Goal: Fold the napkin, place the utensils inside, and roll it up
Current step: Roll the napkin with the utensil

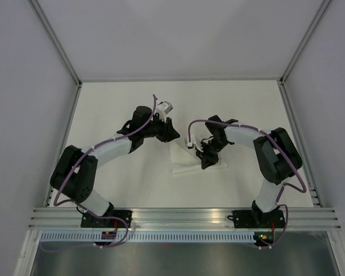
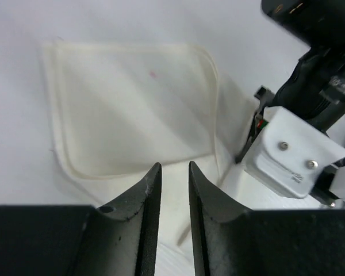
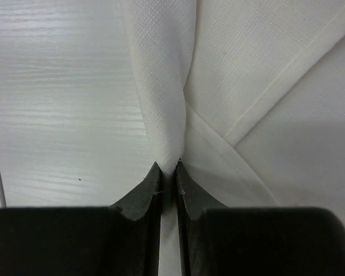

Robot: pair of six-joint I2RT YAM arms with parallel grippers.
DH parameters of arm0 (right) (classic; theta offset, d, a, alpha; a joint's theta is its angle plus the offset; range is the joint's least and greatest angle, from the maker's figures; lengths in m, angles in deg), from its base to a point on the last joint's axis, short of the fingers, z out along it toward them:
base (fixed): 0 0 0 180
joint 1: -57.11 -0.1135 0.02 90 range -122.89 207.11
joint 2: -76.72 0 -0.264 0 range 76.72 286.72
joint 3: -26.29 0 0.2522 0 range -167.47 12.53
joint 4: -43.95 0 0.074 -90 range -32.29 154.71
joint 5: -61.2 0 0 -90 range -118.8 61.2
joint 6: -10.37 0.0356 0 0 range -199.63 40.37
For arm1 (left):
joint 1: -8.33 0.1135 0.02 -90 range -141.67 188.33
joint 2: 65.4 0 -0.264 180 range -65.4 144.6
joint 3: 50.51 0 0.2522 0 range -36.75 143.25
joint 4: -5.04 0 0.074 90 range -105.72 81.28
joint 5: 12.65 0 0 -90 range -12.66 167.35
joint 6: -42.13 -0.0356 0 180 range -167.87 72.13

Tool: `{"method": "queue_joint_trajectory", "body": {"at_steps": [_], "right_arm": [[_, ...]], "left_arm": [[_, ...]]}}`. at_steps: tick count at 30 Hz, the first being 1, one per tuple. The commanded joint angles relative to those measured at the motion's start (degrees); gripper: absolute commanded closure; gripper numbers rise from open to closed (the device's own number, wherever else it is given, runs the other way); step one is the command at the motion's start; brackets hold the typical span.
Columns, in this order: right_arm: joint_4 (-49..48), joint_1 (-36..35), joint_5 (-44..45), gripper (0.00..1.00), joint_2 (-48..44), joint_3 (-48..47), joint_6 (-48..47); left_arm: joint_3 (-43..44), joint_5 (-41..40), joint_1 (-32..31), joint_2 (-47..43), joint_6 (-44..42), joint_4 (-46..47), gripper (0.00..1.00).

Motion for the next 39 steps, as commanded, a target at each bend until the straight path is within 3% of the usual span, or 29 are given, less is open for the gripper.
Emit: {"method": "queue_joint_trajectory", "body": {"at_steps": [1, 5, 10, 17, 26, 39], "right_arm": [[9.13, 1.32, -0.50, 0.84, 7.97, -4.75, -4.88], [13.97, 2.37, -0.94, 0.84, 13.61, -10.47, -6.11], [18.90, 3.43, -2.78, 0.84, 19.85, -17.06, -6.73], [21.19, 3.96, -2.52, 0.84, 23.64, -21.29, -5.68], [21.37, 4.13, -1.03, 0.84, 26.19, -22.96, -4.36], [21.90, 4.75, -0.32, 0.83, 27.69, -23.49, -4.36]], "left_arm": [[-8.61, -15.25, -1.61, -9.39, 4.27, 18.67, 0.70], [-14.53, -26.16, -5.03, -15.66, -2.23, 23.43, 0.68], [-18.75, -39.09, -15.31, -19.54, -15.23, 25.54, 0.66], [-16.83, -50.78, -30.59, -14.02, -30.00, 22.39, 0.64], [-12.44, -52.47, -40.63, -0.22, -40.12, 20.72, 0.56], [-7.33, -46.59, -38.80, 10.08, -38.29, 17.46, 0.50]]}}
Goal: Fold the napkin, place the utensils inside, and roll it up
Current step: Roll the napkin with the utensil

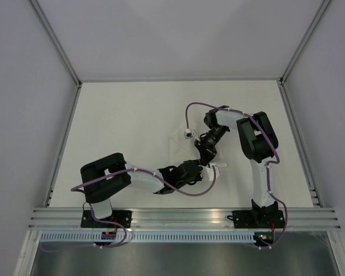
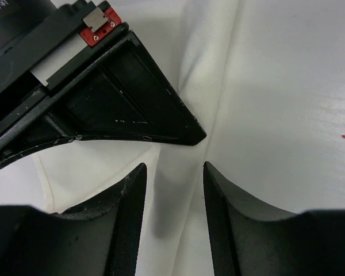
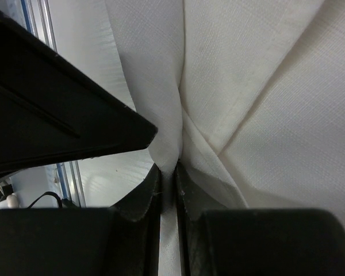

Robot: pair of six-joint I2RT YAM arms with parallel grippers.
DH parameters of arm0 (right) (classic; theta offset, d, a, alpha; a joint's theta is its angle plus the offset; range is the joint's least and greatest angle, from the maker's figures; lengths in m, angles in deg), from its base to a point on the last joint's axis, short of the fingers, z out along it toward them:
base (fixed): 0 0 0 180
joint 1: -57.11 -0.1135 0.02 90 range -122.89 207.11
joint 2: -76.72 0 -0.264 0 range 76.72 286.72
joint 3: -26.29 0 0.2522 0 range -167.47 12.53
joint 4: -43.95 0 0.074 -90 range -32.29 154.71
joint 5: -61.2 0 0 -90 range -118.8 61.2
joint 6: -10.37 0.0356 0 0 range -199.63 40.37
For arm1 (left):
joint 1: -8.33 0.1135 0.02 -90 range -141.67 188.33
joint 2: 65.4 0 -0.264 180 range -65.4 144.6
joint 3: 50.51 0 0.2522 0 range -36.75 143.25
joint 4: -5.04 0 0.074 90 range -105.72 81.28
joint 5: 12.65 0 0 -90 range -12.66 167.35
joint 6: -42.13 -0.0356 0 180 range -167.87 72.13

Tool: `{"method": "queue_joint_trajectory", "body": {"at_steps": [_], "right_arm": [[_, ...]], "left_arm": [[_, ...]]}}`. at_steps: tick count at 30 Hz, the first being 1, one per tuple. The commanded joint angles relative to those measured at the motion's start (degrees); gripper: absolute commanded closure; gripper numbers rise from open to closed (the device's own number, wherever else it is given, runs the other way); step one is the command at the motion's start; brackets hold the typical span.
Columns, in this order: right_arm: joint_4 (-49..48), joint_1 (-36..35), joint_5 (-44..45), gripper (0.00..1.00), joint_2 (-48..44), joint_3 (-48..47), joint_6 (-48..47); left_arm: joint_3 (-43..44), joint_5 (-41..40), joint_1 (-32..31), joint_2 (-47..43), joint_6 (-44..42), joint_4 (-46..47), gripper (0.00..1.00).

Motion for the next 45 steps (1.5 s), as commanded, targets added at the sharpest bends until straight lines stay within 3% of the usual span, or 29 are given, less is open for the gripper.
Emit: {"method": "queue_joint_trajectory", "body": {"at_steps": [1, 12, 15, 16, 18, 23, 27, 33, 45], "right_arm": [[-6.43, 0.16, 8.03, 0.83, 4.15, 1.01, -2.79], [-5.46, 0.33, 7.85, 0.83, 5.38, -0.04, -3.05], [-5.11, 0.33, 7.76, 0.83, 5.64, -0.39, -2.87], [-5.02, 0.33, 7.68, 0.83, 5.73, -0.39, -2.96], [-4.93, 0.33, 7.59, 0.83, 5.64, -0.48, -2.87], [-4.67, 0.51, 7.15, 0.83, 5.56, -0.57, -2.79], [-4.32, 0.77, 5.92, 0.73, 5.47, -0.83, -2.44], [-5.99, 2.44, 2.67, 0.50, 2.66, -1.18, 1.34], [-13.97, 11.74, -6.47, 0.43, -7.26, -2.68, 14.52]], "left_arm": [[2.59, 4.40, 2.31, 0.88, -0.10, -1.92, 0.50], [8.12, 20.67, 9.09, 2.10, 6.58, -15.10, 0.51], [10.06, 25.59, 11.37, 3.25, 8.42, -18.71, 0.61], [10.50, 28.73, 12.68, 3.86, 8.78, -19.77, 0.69], [11.64, 31.30, 13.92, 4.30, 10.09, -21.96, 0.77], [15.06, 40.97, 17.88, 6.41, 11.77, -26.10, 0.85], [19.11, 47.39, 19.64, 9.48, 11.68, -33.39, 0.98], [22.19, 56.52, 21.31, 13.52, 11.51, -38.58, 0.98], [23.07, 61.55, 23.77, 17.66, 11.86, -40.35, 0.98]]}}
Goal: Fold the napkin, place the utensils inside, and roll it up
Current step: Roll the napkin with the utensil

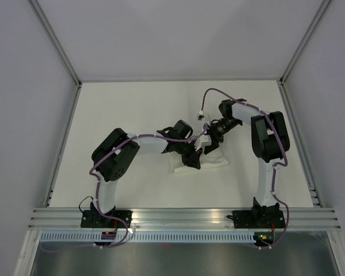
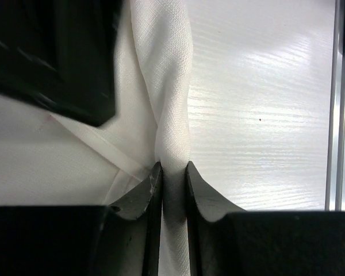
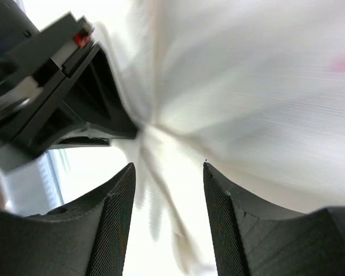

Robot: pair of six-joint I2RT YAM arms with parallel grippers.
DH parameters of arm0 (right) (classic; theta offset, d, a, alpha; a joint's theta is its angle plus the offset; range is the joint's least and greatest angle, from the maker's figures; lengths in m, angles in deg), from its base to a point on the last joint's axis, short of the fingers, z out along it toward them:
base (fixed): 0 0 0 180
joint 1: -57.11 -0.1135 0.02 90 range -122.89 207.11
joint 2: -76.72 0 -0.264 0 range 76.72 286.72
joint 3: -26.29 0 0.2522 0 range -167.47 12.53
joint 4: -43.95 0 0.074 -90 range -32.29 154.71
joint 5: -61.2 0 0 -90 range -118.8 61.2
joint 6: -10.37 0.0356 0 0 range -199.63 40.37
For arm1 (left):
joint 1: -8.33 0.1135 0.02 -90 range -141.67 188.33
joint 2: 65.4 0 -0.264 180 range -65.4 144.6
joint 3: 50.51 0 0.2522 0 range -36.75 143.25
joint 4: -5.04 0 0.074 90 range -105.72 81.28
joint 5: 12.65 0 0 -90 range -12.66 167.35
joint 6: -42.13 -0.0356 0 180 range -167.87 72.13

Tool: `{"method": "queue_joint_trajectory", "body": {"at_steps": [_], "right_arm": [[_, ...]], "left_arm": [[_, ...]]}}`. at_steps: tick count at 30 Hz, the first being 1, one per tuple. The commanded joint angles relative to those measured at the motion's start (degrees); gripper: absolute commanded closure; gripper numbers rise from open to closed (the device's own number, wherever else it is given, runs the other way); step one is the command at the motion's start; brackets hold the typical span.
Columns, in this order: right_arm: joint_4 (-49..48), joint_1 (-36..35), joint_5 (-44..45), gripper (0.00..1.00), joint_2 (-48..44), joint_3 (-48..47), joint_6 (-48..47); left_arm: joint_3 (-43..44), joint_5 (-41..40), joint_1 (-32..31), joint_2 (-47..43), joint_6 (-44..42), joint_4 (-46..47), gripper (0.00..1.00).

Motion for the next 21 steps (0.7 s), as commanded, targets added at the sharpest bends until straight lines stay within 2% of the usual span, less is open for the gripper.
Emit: {"method": "queue_joint_trajectory", "body": {"at_steps": [1, 6, 8, 9, 11, 14, 21], "right_arm": [[-9.28, 4.50, -3.93, 0.43, -5.50, -0.91, 3.45], [-17.01, 8.81, -4.39, 0.43, -13.23, 3.39, 2.93], [-21.83, 8.90, -2.55, 0.42, -19.81, 9.62, 3.97], [-28.30, 8.81, -1.67, 0.42, -22.45, 12.34, 4.41], [-34.22, 8.29, 2.26, 0.40, -29.98, 20.78, 4.68], [-41.89, 5.48, 7.19, 0.38, -38.34, 30.36, 1.97], [-54.28, -9.17, 19.23, 0.36, -51.82, 49.96, -4.02]], "left_arm": [[-1.23, 1.33, 0.34, 4.20, 1.11, -6.82, 0.98], [-1.58, 4.22, 2.09, 5.43, 2.16, -6.73, 0.98], [-1.32, 5.63, 2.97, 6.22, 2.60, -6.90, 0.98], [-1.23, 7.03, 3.85, 6.66, 2.69, -7.08, 0.98], [-0.36, 8.62, 4.73, 7.54, 2.78, -8.30, 0.98], [1.49, 10.91, 6.31, 9.82, 2.34, -10.50, 0.98], [4.30, 13.64, 8.16, 13.34, 0.76, -14.46, 0.98]]}}
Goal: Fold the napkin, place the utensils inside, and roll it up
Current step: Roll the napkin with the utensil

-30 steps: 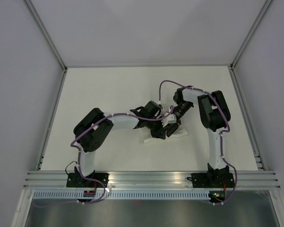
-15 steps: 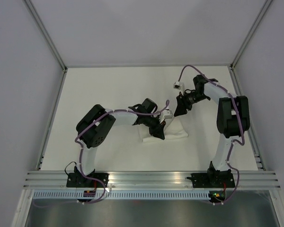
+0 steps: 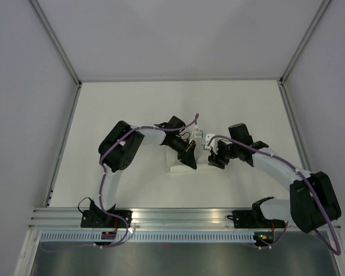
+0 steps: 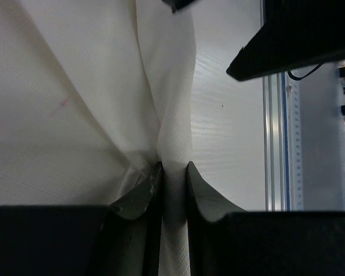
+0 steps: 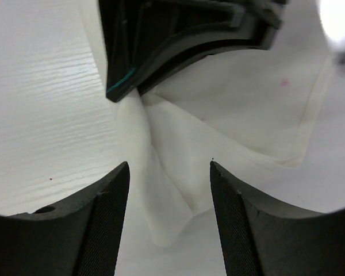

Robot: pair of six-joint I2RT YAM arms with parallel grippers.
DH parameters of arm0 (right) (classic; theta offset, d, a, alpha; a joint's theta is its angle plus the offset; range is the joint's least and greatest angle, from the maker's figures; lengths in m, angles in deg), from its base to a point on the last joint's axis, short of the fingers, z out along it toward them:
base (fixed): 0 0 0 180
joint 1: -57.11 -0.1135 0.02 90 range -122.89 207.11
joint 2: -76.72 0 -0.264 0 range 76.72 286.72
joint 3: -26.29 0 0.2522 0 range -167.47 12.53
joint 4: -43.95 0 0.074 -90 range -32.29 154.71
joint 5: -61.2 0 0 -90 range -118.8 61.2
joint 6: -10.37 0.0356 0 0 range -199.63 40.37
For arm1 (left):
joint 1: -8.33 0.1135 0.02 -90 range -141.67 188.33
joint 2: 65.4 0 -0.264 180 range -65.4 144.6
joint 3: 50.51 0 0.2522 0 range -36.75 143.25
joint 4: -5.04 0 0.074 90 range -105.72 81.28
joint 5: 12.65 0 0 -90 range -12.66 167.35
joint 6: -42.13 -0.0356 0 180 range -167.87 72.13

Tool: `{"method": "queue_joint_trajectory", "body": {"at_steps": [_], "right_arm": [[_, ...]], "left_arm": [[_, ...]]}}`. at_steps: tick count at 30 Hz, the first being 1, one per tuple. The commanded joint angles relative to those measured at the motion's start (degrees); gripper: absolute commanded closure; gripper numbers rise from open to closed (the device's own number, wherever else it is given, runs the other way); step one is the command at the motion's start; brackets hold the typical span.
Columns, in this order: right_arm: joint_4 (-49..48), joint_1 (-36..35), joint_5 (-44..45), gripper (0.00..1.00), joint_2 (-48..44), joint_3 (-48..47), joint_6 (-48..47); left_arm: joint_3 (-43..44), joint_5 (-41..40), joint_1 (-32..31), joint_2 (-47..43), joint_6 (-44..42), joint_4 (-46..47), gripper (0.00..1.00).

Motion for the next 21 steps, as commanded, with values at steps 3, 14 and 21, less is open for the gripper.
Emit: {"method": "queue_joint_trajectory", "body": {"at_steps": [3, 14, 21], "right_arm": [[-15.20, -9.84, 11.22, 0.35, -5.61, 9.95, -5.07], [-24.35, -22.16, 20.99, 0.35, -3.68, 15.15, -5.16], [-26.11, -24.89, 24.68, 0.42, 1.59, 15.15, -7.09]], "left_arm": [[-0.81, -5.01, 1.35, 5.23, -2.61, -8.02, 0.98], [0.25, -4.92, 1.43, 5.94, -2.79, -8.90, 0.98], [0.42, -4.91, 1.43, 5.15, -3.57, -9.60, 0.98]]}}
